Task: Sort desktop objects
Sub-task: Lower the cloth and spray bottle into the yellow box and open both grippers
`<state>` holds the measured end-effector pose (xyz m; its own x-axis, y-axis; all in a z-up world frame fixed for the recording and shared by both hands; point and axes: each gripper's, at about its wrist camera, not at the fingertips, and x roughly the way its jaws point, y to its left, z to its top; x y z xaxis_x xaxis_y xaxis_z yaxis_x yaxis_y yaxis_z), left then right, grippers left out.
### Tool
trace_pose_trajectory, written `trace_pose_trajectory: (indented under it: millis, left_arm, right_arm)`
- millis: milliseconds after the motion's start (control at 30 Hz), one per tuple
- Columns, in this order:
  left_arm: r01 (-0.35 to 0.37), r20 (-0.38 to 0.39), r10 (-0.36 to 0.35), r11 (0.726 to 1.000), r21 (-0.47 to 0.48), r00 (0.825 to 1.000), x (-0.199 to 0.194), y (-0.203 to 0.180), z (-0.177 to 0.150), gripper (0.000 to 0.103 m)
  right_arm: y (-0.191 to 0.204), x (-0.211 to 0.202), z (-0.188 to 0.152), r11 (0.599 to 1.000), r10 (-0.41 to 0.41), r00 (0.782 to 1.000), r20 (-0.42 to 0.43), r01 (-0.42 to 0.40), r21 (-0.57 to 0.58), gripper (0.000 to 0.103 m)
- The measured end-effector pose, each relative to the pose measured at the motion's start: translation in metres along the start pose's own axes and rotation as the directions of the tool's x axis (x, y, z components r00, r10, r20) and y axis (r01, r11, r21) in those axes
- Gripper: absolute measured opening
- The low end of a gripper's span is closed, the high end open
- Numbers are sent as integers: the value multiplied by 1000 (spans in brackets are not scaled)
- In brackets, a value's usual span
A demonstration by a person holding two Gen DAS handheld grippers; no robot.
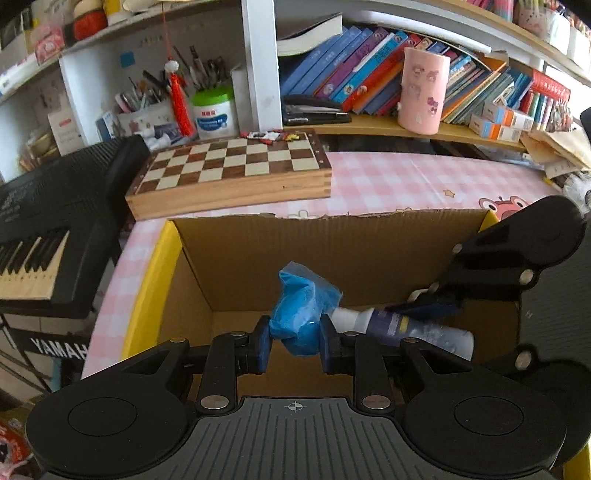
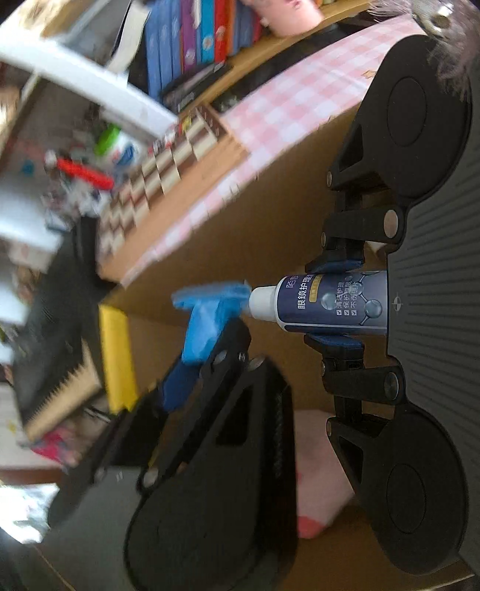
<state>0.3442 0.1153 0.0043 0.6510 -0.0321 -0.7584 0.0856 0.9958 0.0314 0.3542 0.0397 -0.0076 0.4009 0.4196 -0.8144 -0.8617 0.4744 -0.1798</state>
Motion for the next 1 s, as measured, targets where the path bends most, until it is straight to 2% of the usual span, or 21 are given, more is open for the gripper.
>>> trace_pose_trajectory:
  millis: [133,333,433,500,567,633,667,800,867,1000]
  left_arm:
    - [22,-30,-23,999,-34,999,4,6,-1,26]
    - [23,-30,-25,998,-58,999,7,9,0,29]
    - [11,2,-11,998,-69,1000,3,9,0,54]
    - [10,34,-7,997,-76,999,-3,9,-1,75]
    - [-3,74,9,997,-73,997,-11,8,-2,83]
    - [-6,130,15,997,-73,991,-22,6,-3,88]
    - [4,153,8,997,-77,988,-28,6,-4,91]
    - [20,231,3,995,-96,973,-52,7,-5,93]
    - [4,251,20,996,-93,968,-61,5,-5,93]
    - [1,280,23,996,-86,960,-80,3,-7,94]
  right_arm:
    - [6,6,2,998,27,999,-42,-30,-60,30]
    - [5,4,1,997,36,998,-41,-39,-64,30]
    - [6,5,1,997,36,998,-44,-39,-66,30]
    - [6,3,1,998,24,999,-36,-26,-57,30]
    - [4,-2,0,999,-1,1000,-5,1,-34,45]
    - [2,-7,-2,1000,-24,999,29,24,-5,54]
    - [1,-11,-3,999,-39,998,42,39,13,55]
    - [0,-33,-9,995,-79,991,104,72,71,59]
    - [0,-46,-12,991,-104,985,134,92,99,63]
    - [-3,-66,-17,978,-146,974,171,116,171,64]
